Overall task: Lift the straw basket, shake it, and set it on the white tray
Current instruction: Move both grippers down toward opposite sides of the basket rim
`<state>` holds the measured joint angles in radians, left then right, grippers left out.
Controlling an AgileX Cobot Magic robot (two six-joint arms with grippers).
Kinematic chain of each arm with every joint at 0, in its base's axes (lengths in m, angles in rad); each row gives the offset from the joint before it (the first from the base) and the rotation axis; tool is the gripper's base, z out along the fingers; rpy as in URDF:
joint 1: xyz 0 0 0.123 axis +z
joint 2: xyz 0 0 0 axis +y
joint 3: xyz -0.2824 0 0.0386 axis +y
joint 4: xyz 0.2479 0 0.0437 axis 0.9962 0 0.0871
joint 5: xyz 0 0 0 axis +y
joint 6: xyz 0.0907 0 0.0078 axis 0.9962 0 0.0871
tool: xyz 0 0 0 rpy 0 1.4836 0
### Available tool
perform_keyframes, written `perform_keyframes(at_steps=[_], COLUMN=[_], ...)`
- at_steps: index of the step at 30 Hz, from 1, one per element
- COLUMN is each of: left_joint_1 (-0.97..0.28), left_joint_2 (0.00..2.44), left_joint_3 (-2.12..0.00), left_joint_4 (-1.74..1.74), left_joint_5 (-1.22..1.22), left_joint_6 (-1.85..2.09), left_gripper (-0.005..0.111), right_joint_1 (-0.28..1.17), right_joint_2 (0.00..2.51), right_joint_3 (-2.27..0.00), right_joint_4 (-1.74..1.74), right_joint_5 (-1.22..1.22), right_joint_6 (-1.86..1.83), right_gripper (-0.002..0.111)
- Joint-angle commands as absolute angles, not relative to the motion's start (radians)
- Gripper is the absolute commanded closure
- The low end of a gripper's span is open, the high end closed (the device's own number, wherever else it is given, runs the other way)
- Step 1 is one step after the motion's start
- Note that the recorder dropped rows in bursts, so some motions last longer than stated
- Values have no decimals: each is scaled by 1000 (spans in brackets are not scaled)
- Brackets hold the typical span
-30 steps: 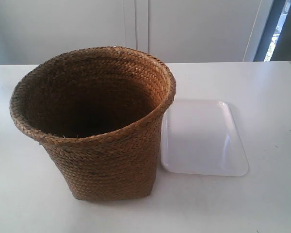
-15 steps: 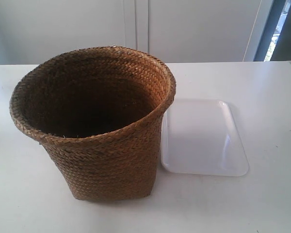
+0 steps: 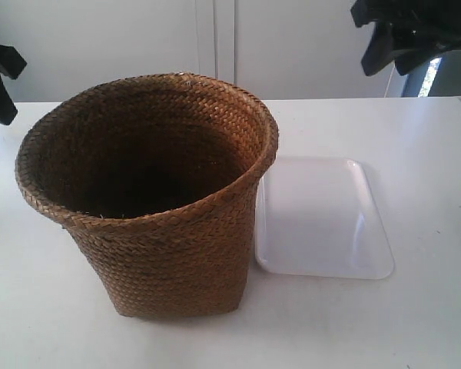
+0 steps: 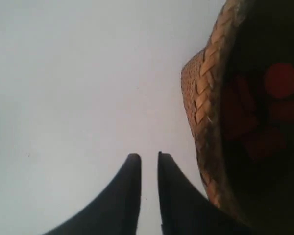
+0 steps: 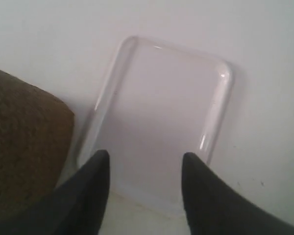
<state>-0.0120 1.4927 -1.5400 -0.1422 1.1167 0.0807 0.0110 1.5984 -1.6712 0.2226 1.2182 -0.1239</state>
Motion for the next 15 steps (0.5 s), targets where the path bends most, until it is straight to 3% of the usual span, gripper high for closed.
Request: perform_keyframes(at_steps=[1, 6, 10, 15], left_joint_1=[-11, -11, -11, -12], left_joint_2=[1491, 1491, 1491, 1491], left_joint_3=[-1549, -1549, -1549, -1548], left_joint_4=[-171, -249, -272, -288], left_joint_5=[1109, 1089, 1086, 1090], left_joint_6=[89, 89, 94, 96], left_gripper=[67, 54, 53, 53], right_joint_1=[10, 14, 60, 126], right_joint_2=[1598, 1618, 1646, 1686], right_joint_3=[-1678, -1671, -1671, -1671], right_joint_4=[303, 437, 454, 452], right_joint_5=[1212, 1221, 1221, 1215], right_joint_6=[-135, -154, -157, -157], right_gripper=[56, 51, 42, 42])
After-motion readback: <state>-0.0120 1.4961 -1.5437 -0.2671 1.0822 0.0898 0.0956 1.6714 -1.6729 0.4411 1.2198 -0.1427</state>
